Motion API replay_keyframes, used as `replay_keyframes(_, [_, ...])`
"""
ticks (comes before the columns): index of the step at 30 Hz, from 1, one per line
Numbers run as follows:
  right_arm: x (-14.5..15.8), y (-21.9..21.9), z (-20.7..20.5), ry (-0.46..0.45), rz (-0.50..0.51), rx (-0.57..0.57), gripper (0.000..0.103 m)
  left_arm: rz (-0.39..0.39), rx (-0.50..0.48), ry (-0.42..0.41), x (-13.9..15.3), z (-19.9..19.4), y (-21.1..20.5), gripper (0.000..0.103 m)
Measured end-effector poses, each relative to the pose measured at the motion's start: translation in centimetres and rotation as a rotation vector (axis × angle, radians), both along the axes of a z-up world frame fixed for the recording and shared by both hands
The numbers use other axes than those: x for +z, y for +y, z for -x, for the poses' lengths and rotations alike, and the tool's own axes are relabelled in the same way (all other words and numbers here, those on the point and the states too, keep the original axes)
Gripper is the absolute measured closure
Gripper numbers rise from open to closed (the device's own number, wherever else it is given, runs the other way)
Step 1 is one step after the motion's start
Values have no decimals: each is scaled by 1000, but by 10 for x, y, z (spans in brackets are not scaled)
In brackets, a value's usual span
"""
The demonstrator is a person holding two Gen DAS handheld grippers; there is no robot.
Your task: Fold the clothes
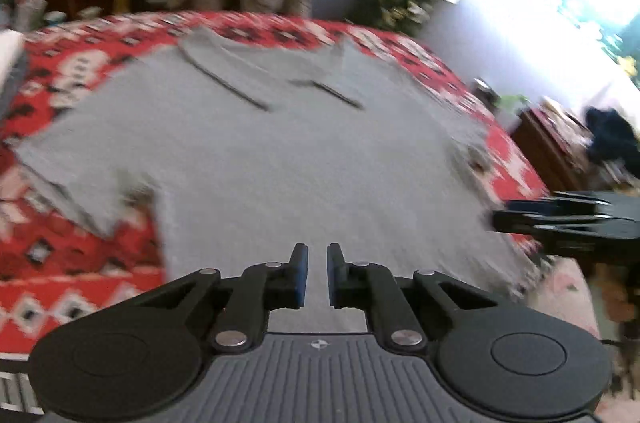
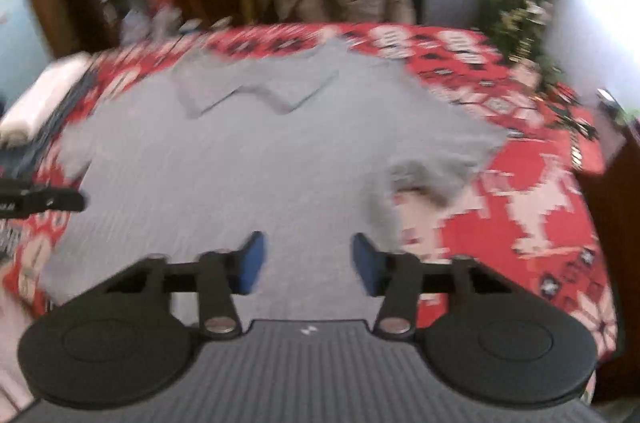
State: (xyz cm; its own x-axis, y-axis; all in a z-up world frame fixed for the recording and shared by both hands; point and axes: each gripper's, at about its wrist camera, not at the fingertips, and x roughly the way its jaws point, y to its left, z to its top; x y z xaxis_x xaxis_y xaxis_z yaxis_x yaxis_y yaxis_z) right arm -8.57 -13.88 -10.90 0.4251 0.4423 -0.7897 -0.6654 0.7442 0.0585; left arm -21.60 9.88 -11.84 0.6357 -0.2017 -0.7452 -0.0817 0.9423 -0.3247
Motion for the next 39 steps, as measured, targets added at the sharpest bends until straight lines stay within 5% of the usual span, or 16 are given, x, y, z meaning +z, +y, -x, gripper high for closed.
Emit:
replay_keyframes(7, [-23, 45, 27, 102, 72, 165, 85, -1, -213, 102, -29, -11, -44, 96])
replay_keyframes(18, [-29, 26, 46, 222, 116, 206, 86, 70, -208, 88, -18, 13, -32, 97])
replay_keyframes(24, [-12, 29, 49, 129, 51, 179, 86, 155, -180, 31, -20, -12, -36, 97])
replay_keyframes(33, [-30, 37, 40, 176, 85, 149, 82, 71, -243, 115, -31, -12, -58, 99])
replay_keyframes(39, [-19, 21, 39, 188, 68, 108, 87, 103, -240, 89, -26, -16, -58, 99])
